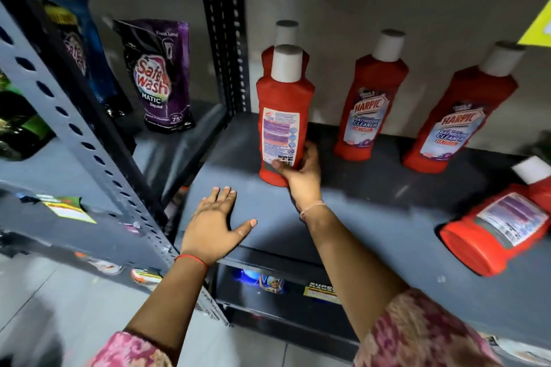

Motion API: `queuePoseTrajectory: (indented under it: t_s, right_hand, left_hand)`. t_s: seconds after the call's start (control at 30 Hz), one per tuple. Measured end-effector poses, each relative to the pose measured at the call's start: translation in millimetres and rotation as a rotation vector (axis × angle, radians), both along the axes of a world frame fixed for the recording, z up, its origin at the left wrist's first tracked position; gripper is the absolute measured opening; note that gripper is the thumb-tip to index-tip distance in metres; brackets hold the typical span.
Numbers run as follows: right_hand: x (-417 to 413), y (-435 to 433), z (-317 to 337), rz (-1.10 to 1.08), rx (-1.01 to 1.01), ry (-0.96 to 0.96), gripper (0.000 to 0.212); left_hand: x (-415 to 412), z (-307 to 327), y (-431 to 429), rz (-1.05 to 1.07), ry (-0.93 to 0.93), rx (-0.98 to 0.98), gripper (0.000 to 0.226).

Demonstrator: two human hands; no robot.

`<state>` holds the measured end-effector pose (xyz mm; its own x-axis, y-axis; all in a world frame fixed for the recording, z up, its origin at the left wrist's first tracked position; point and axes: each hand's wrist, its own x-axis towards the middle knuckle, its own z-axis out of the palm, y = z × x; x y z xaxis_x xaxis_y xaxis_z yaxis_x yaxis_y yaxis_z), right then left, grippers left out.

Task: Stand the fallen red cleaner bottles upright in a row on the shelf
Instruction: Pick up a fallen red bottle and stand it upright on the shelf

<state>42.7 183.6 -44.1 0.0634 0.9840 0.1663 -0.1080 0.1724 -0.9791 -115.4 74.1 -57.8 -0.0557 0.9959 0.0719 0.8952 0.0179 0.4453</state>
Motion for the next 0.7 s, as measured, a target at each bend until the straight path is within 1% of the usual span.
queuePoseTrajectory:
  t_s: [0.03, 0.13, 0.17, 0.2, 0.23, 0.33, 0.37, 0.47, 0.57, 0.63, 0.7]
  right_hand:
    - [-0.8, -3.3, 1.6, -0.049, 0.019, -0.071, 0.066]
    - [-15.4, -13.0, 6.3, -0.327, 0.015, -0.447, 0.119]
    - [-23.1, -15.3, 9.3, -0.408, 0.015, -0.499, 0.126]
    - [-30.1, -16.8, 12.6, -0.469, 0.021, -0.526, 0.128]
    - [-35.5, -17.3, 15.3, -0.518, 0.028, -0.546, 0.124]
    - [-42.6, -15.2, 17.6, -0.619, 0.046, -0.594, 0.105]
    - [-42.0, -14.9, 17.0, -0.63, 0.044, -0.605, 0.102]
    - [-41.9, -18.4, 13.9, -0.586, 0.069, -0.62, 0.105]
    - [-46.0, -25.2, 10.2, -0.483, 0.078, -0.555, 0.106]
    - [-47.7, -27.6, 7.4, -0.455, 0.037, -0.555, 0.113]
    - [-47.8, -28.2, 5.9, -0.478, -0.023, -0.618, 0.122]
  left_hand:
    - [0.5, 0.3, 0.3, 0.008, -0.008, 0.006, 0.085]
    - [0.8, 0.2, 0.4, 0.017, -0.021, 0.029, 0.081]
    - [0.4, -0.3, 0.5, 0.017, -0.027, 0.033, 0.08]
    - [0.0, -0.8, 0.8, 0.015, -0.034, 0.035, 0.079]
    - [0.1, -1.0, 0.4, 0.013, -0.04, 0.034, 0.079]
    - [-1.6, -2.1, 0.1, 0.015, -0.052, 0.042, 0.075]
    - [-1.3, -2.6, -0.4, 0.011, -0.052, 0.046, 0.073]
    - [-1.1, -3.4, -0.1, 0.01, -0.052, 0.058, 0.067]
    - [-0.9, -2.6, -0.4, 0.013, -0.056, 0.06, 0.067]
    - [-0.8, -2.3, -0.2, 0.015, -0.06, 0.061, 0.067]
    - [-0.3, -2.5, -0.9, 0.013, -0.056, 0.057, 0.067]
